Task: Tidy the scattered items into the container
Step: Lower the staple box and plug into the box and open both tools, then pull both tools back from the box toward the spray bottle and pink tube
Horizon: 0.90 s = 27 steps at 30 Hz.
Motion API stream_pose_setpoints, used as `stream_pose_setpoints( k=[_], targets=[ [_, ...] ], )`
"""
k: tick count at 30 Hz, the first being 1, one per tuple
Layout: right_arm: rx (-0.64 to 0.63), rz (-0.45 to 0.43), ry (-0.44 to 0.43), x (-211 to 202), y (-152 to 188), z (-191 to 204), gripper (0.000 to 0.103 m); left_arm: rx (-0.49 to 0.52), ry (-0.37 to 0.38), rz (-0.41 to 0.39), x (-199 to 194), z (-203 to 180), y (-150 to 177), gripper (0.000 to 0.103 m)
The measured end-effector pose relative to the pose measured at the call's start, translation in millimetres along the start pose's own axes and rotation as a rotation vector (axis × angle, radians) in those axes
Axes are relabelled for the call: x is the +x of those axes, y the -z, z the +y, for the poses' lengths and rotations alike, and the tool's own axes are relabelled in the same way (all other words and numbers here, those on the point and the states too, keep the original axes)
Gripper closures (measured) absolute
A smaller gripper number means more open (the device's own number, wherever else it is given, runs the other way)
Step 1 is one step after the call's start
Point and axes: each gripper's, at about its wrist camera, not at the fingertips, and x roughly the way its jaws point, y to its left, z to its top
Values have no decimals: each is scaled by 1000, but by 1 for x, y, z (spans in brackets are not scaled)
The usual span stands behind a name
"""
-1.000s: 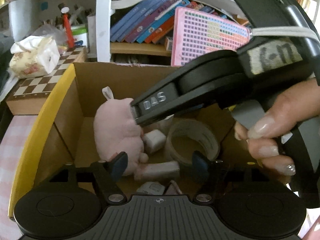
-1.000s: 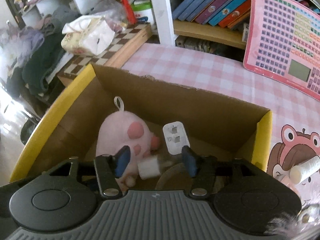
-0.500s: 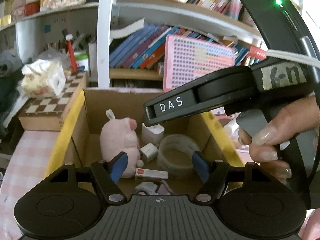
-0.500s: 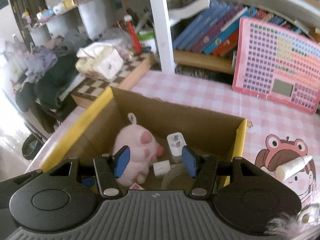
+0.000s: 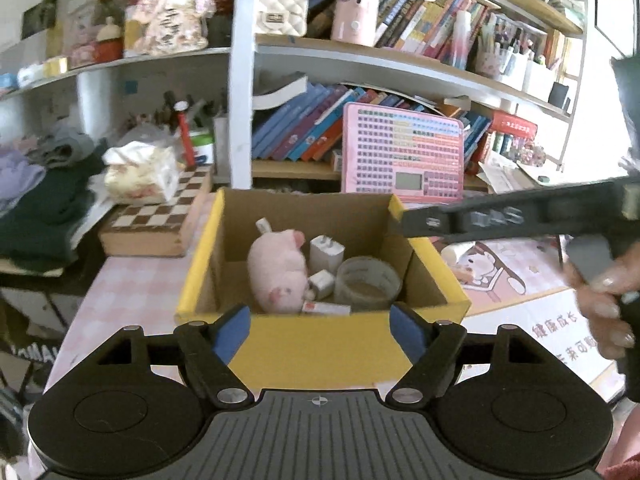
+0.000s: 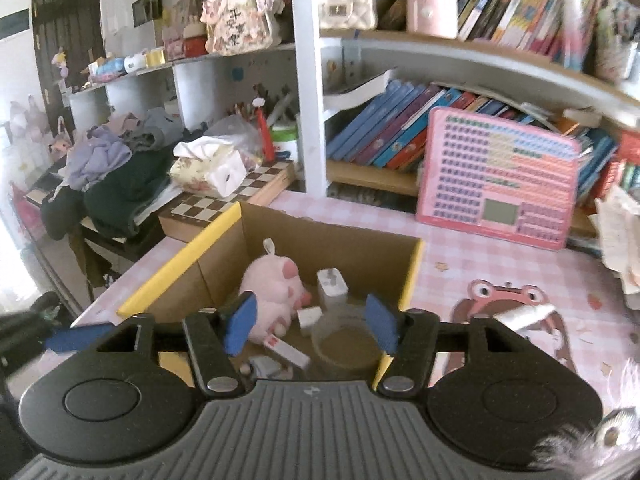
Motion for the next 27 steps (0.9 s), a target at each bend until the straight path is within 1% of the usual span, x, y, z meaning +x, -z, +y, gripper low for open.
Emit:
stream_pose_setpoints(
  k=[1, 4, 10, 13, 15, 17, 20, 22, 24, 26, 27],
  targets=[
    [0, -9, 8, -8, 6, 1, 34, -5, -5, -5, -6, 2, 3, 23],
    [-15, -26, 43, -25, 26, 8, 32, -15, -29, -22, -23, 4, 14, 18],
    [-25, -28, 99, -48, 66, 22, 26, -2, -73, -27, -40, 5, 39, 16],
    [-20, 0, 121, -53, 87, 30, 23, 22, -99, 0, -43, 4, 52, 15],
    [-5, 25, 134, -55, 99, 34, 22, 20, -103, 17, -45, 4, 60, 15],
    [15, 56, 127, -56, 110, 38, 22, 11, -111, 40, -45, 3, 67, 15],
    [13, 96, 121, -59, 124, 44, 22, 5, -124, 101, -41, 1, 78, 15],
    [7, 121, 130, -61, 130, 47, 21, 6, -119, 134, -39, -1, 83, 15],
    [10, 133, 143, -65, 135, 48, 20, 10, -105, 138, -42, -3, 87, 15],
    [20, 139, 151, -69, 140, 48, 18, 28, -98, 129, -46, -8, 88, 8],
    [23, 141, 156, -71, 142, 48, 17, 37, -95, 123, -49, -10, 89, 7]
  ],
)
